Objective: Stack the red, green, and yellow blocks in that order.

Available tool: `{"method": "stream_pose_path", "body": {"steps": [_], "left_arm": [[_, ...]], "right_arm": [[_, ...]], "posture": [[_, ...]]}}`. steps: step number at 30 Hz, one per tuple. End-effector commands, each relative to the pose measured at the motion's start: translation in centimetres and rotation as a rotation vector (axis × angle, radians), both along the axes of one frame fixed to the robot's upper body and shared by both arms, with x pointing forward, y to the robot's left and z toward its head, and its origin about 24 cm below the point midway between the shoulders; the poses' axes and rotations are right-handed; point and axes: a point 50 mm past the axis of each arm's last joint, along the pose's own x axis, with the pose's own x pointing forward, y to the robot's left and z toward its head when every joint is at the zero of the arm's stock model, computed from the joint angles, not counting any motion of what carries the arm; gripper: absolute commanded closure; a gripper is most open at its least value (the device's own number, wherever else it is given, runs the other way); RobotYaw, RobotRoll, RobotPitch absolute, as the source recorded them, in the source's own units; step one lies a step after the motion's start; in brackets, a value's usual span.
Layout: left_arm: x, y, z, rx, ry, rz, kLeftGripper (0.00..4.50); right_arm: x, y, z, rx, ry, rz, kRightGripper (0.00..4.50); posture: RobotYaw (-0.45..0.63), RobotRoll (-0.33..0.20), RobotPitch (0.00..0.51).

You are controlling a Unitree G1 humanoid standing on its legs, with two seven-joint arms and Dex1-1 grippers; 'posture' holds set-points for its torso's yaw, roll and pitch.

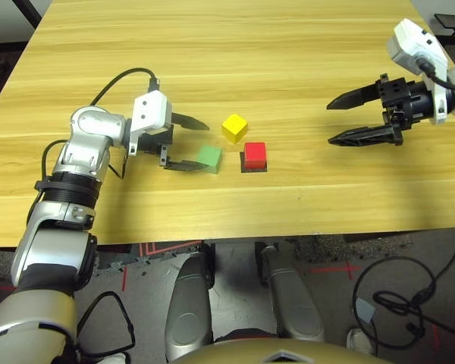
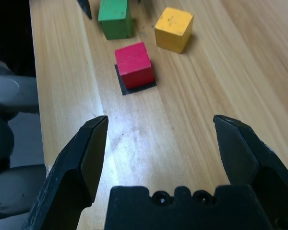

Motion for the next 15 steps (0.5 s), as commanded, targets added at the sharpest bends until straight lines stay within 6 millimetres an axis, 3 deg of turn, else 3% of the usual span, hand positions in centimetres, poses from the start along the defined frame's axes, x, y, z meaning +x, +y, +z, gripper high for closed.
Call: {"method": "stream_pose_path", "body": {"steps": [1,11,15], "left_arm": [[-0.36,0.53,-0.84,0.076,0.04,0.008,0.0],[0.25,0.24,-1.08,0.08,-0.033,0.09,0.0],[0.15,-0.16,-1.19,0.06,-0.044,0.082,0.92]], "right_arm": [[-0.41,-0.07,0.12,0.007,-0.005,-0.001,0.06],[-0.07,0.58,0.16,0.025,-0.015,0.002,0.06],[0.09,0.65,0.18,0.03,-0.02,-0.003,0.0]], "posture": [[-0.09,-0.137,0.25],[-0.08,-0.134,0.259],[-0.08,-0.134,0.259]]}}
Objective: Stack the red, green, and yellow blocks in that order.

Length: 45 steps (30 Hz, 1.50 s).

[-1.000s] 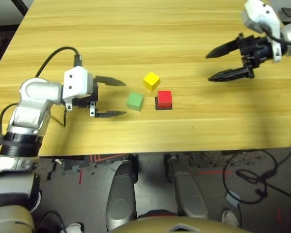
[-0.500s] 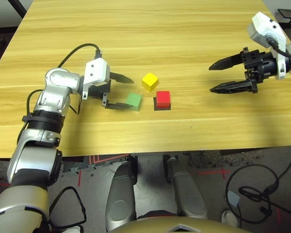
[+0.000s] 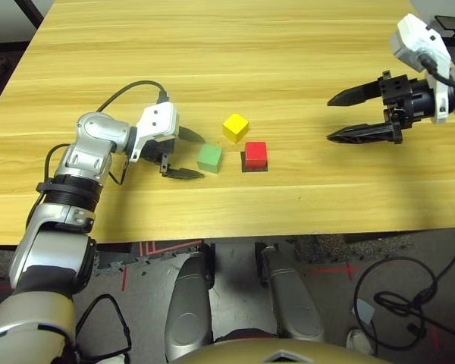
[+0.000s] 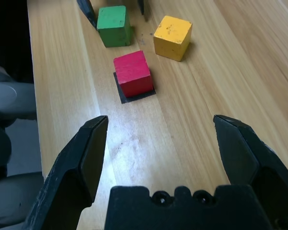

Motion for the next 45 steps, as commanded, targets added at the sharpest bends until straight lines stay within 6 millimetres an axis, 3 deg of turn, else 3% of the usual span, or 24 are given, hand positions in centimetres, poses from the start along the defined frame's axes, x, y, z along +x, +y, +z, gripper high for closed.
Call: {"method": "stream_pose_path", "body": {"steps": [1,9,10,16,20,23,31,34,36,45], "left_arm": [[-0.3,-0.3,-0.6,-0.001,0.003,-0.015,1.27],[-0.8,-1.2,0.3,-0.078,-0.001,-0.035,4.27],[-1.0,-1.3,0.6,-0.087,0.002,-0.037,4.43],[-1.7,-1.4,4.2,-0.122,-0.058,-0.025,4.43],[-2.1,-0.7,5.0,-0.111,-0.082,-0.011,4.43],[-2.3,-0.5,4.6,-0.119,-0.104,-0.027,3.83],[-2.6,-2.4,3.9,-0.141,-0.118,-0.212,0.98],[-2.2,-4.1,5.5,-0.125,-0.169,-0.343,0.01],[-2.0,-4.9,5.6,-0.095,-0.172,-0.405,0.01],[-0.2,-6.8,2.8,0.091,-0.159,-0.528,0.01]], "right_arm": [[-0.2,0.0,0.5,0.008,-0.021,0.004,0.0],[0.1,-0.1,0.5,0.013,-0.029,-0.015,0.0],[0.2,-0.1,0.5,0.013,-0.028,-0.019,0.0],[0.4,-0.4,0.3,0.018,-0.025,-0.035,0.0],[0.5,-0.1,0.2,0.025,-0.023,-0.028,0.0],[0.6,0.2,-0.1,0.028,-0.015,-0.023,0.0],[0.7,0.3,-0.2,0.019,-0.003,-0.022,0.0],[0.7,0.4,-0.3,0.018,0.004,-0.021,0.0],[0.7,0.4,-0.3,0.018,0.006,-0.021,0.0],[0.1,0.4,-0.8,0.026,0.024,-0.028,0.0]], "posture": [[-0.08,-0.134,0.258],[-0.08,-0.132,0.255],[-0.08,-0.133,0.254],[-0.06,-0.126,0.252],[-0.05,-0.122,0.253],[-0.05,-0.122,0.253],[-0.04,-0.128,0.259],[-0.04,-0.126,0.261],[-0.05,-0.124,0.262],[-0.1,-0.113,0.272]]}}
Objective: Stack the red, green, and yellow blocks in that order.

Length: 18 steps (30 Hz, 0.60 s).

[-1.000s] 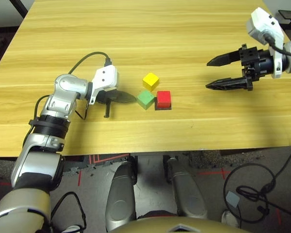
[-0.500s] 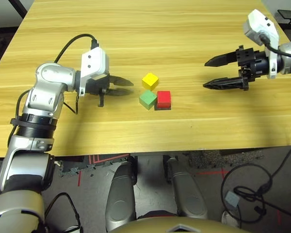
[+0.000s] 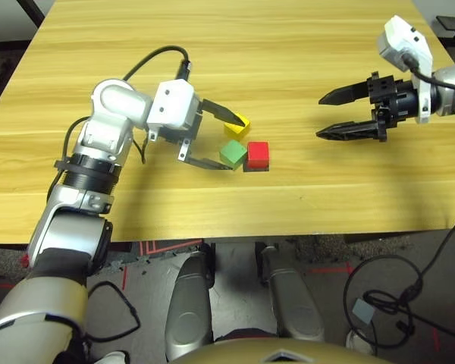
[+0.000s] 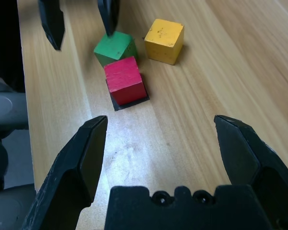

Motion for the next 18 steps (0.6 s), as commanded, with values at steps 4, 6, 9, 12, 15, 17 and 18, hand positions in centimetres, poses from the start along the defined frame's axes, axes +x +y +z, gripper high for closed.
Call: {"method": "stream_pose_path", "body": {"steps": [4,6,9,12,15,17,18], "left_arm": [[1.1,-0.1,-1.2,0.107,-0.023,-0.024,0.01],[1.4,0.0,-1.2,0.118,-0.03,-0.016,0.01],[1.8,0.3,-1.3,0.133,-0.034,-0.002,0.01],[2.0,0.7,-1.6,0.151,-0.031,0.013,0.01],[2.2,0.9,-1.7,0.156,-0.03,0.027,0.01],[2.3,1.1,-1.7,0.16,-0.03,0.036,0.01],[2.3,1.2,-1.8,0.163,-0.03,0.039,0.01]], "right_arm": [[-1.0,-0.3,-0.2,0.001,0.009,-0.011,0.0],[-1.1,-0.4,-0.3,0.002,0.011,-0.02,0.0],[-1.3,-0.6,-0.4,0.004,0.013,-0.03,0.0],[-1.3,-0.5,-0.4,0.008,0.012,-0.033,0.0],[-1.4,-0.5,-0.5,0.011,0.011,-0.033,0.0],[-1.3,-0.4,-0.5,0.012,0.009,-0.032,0.0],[-1.3,-0.4,-0.5,0.013,0.008,-0.033,0.0]], "posture": [[-0.12,-0.112,0.275],[-0.13,-0.111,0.276],[-0.13,-0.109,0.277],[-0.14,-0.107,0.277],[-0.14,-0.107,0.277],[-0.13,-0.106,0.276],[-0.13,-0.106,0.277]]}}
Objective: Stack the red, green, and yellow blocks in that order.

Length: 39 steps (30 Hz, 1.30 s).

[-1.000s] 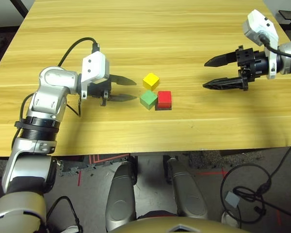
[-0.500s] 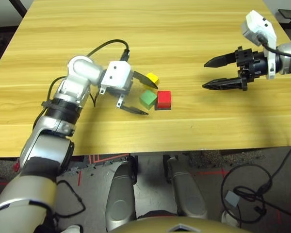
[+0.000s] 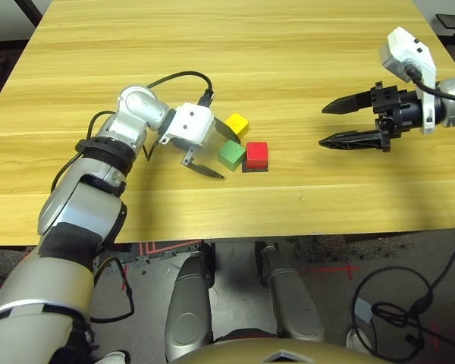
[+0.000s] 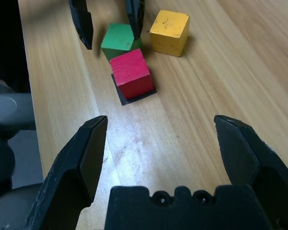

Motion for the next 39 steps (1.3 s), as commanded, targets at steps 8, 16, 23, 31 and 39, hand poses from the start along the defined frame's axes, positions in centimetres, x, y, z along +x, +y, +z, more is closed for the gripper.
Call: {"method": "stream_pose_path", "body": {"steps": [8,16,23,31,39], "left_arm": [[0.4,0.5,-1.2,0.048,0.039,0.042,0.01],[0.6,0.3,-1.4,0.003,0.11,0.101,0.01],[0.9,0.4,-1.4,-0.027,0.173,0.192,0.01],[0.7,1.0,-1.9,-0.011,0.219,0.241,0.01],[0.4,1.2,-2.3,-0.036,0.287,0.295,2.33]], "right_arm": [[-0.2,0.2,0.1,0.008,-0.011,0.012,0.0],[-0.1,0.1,-0.1,0.004,-0.011,0.01,0.0],[0.0,0.2,-0.1,0.005,-0.018,0.013,0.0],[0.2,0.2,-0.1,0.006,-0.022,0.011,0.0],[0.3,0.1,-0.2,0.004,-0.022,0.006,0.0]], "posture": [[-0.13,-0.107,0.279],[-0.13,-0.105,0.281],[-0.12,-0.103,0.281],[-0.12,-0.103,0.284],[-0.12,-0.106,0.283]]}}
